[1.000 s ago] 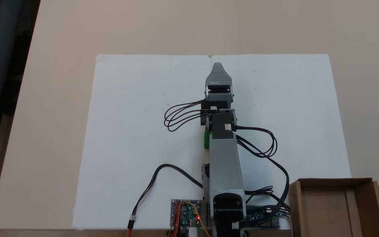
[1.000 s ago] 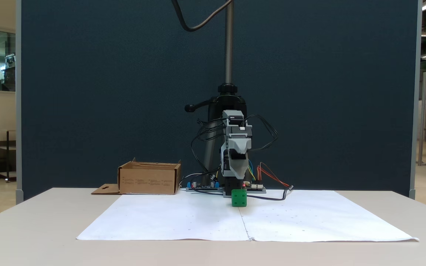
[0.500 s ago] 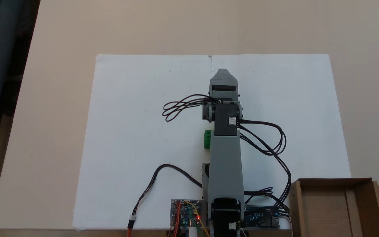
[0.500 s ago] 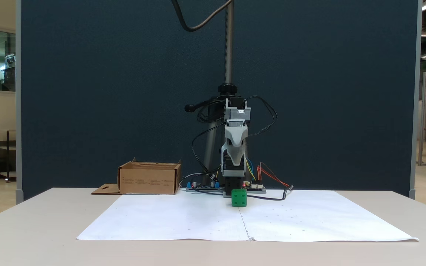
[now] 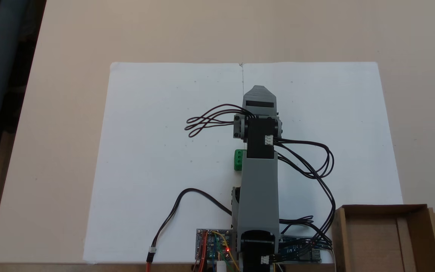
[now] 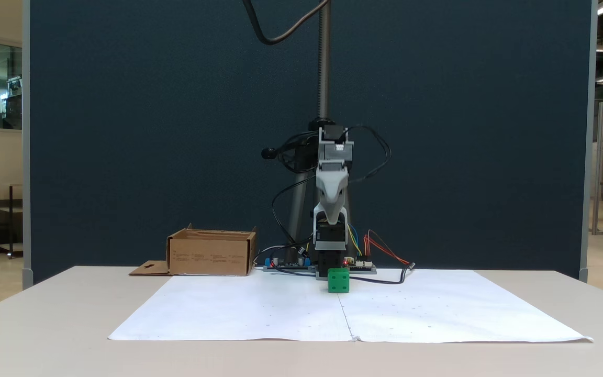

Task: Grasp a green dice and put it in the bin.

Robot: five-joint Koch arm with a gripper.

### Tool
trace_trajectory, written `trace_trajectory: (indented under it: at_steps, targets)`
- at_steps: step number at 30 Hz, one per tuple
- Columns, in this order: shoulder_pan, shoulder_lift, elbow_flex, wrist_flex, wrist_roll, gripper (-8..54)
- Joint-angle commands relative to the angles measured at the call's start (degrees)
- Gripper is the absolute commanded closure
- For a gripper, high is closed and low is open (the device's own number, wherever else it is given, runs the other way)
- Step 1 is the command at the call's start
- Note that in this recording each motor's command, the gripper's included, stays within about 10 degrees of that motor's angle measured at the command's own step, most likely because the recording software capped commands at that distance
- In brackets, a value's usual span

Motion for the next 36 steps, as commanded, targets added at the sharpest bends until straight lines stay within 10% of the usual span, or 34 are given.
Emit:
trace_trajectory:
  at_steps: [1,36]
  targets:
    - [0.7,5.5,-3.7,0.8,3.1,3.3]
    - [3.5,6.7,13.2,13.3,2.9,0.9]
